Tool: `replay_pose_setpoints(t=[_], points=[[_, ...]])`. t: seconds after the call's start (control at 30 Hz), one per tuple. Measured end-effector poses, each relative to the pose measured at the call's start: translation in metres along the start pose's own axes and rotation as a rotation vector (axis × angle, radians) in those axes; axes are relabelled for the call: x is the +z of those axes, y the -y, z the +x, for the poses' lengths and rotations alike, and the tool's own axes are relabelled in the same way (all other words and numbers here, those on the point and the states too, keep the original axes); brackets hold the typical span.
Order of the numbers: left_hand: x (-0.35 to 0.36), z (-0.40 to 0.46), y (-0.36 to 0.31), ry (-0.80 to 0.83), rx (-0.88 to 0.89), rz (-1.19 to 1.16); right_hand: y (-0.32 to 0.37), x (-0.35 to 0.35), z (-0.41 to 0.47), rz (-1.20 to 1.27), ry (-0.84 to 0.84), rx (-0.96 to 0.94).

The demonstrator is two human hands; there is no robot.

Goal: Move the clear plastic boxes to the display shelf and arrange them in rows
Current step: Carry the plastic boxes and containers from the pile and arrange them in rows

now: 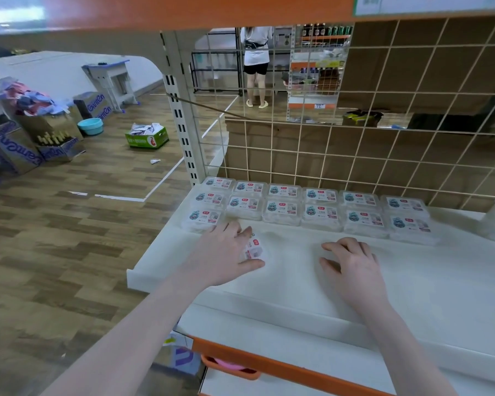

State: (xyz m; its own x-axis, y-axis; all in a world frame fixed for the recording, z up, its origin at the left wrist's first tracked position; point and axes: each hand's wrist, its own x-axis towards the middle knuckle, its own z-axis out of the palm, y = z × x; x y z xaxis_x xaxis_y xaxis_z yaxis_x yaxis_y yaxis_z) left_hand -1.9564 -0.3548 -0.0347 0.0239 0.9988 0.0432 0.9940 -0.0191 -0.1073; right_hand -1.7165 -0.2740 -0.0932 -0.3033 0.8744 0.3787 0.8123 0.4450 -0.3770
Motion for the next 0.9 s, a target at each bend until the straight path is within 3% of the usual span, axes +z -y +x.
replay_pose_setpoints(t=[0.17, 0.37, 0.63, 0.9], points=[[-0.001, -0.003, -0.006, -0.107, -0.145, 0.007, -0.001, 0.002, 0.0, -0.001, -0.038, -0.02], [0.019, -0.005, 0.004, -0.306, 0.043, -0.096, -0.002, 0.004, 0.0, 0.006, -0.078, -0.042], [0.035, 0.012, 0.002, -0.377, -0.003, -0.057, -0.002, 0.005, 0.0, 0.011, -0.08, -0.04], [0.042, 0.03, 0.011, -0.33, -0.061, -0.067, -0.001, 0.005, 0.0, 0.0, -0.092, -0.054]])
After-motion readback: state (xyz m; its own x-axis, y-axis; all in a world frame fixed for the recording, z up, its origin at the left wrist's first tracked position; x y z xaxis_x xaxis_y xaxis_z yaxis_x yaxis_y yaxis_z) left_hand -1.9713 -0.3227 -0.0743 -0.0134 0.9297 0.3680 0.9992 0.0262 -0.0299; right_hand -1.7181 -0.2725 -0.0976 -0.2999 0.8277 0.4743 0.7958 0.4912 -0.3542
